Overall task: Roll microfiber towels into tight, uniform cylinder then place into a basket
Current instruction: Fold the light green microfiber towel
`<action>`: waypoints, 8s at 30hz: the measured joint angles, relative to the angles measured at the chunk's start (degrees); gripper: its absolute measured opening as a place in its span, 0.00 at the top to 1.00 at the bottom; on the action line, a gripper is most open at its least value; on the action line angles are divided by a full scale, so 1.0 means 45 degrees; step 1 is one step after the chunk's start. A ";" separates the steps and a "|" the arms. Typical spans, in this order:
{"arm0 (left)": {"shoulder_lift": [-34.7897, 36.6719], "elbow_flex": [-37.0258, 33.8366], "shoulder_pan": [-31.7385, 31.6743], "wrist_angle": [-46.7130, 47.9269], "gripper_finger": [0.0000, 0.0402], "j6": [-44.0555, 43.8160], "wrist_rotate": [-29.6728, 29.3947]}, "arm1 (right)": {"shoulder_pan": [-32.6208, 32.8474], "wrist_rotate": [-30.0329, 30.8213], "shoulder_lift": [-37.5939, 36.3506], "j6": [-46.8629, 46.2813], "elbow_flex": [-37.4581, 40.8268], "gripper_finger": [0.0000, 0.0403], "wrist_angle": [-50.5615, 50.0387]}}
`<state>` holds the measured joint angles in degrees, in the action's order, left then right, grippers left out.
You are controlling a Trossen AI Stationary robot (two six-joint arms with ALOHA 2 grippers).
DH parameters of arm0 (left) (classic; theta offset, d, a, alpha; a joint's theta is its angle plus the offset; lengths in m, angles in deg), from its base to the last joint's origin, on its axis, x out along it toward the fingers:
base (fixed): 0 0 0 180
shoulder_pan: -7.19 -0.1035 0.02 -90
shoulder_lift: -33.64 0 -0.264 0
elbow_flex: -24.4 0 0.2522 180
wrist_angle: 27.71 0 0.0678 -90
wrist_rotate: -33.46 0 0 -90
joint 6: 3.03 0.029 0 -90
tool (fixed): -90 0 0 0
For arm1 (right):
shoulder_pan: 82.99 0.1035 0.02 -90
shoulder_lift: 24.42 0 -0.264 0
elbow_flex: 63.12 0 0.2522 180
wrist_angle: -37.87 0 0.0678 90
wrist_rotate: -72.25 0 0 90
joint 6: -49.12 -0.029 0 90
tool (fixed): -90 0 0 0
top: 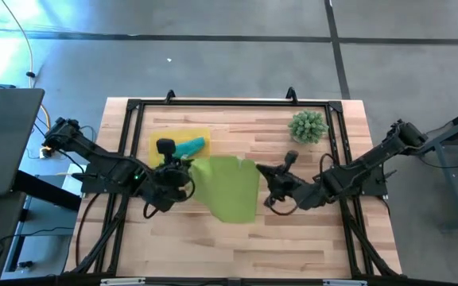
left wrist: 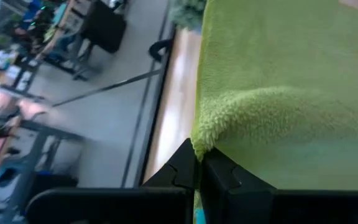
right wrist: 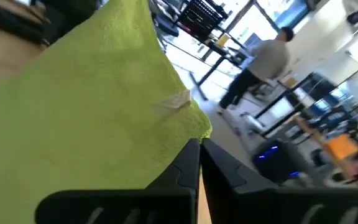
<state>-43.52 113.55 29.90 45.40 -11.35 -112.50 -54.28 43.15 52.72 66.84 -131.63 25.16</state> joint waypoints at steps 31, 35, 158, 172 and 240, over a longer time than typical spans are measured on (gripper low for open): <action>-0.3654 -0.1013 0.1696 -0.4597 1.00 -0.2835 0.8793 | 0.3557 -0.5408 0.2121 -1.0170 0.0369 1.00 -0.2939; -0.3882 -0.0582 0.1593 -0.3882 1.00 -0.2295 0.8614 | 0.3523 -0.3940 0.2157 -1.0057 0.0350 1.00 -0.2762; -0.8185 0.1520 -0.2403 0.0845 1.00 -0.2122 0.8963 | -0.0135 -0.7875 0.4175 -1.0165 0.0350 0.64 -0.4934; -0.8185 0.1520 -0.2361 0.0865 0.99 -0.2162 0.9449 | -0.0169 -0.8355 0.5636 -1.1176 0.0340 0.63 -0.4543; -0.8185 0.0311 -0.1206 -0.1143 0.74 -0.2144 1.2917 | -0.0247 -0.8272 0.5634 -1.1788 0.0359 0.63 -0.4359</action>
<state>-80.35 114.95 24.48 40.26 -21.00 -54.37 -55.39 5.93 78.08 13.79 -130.01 5.55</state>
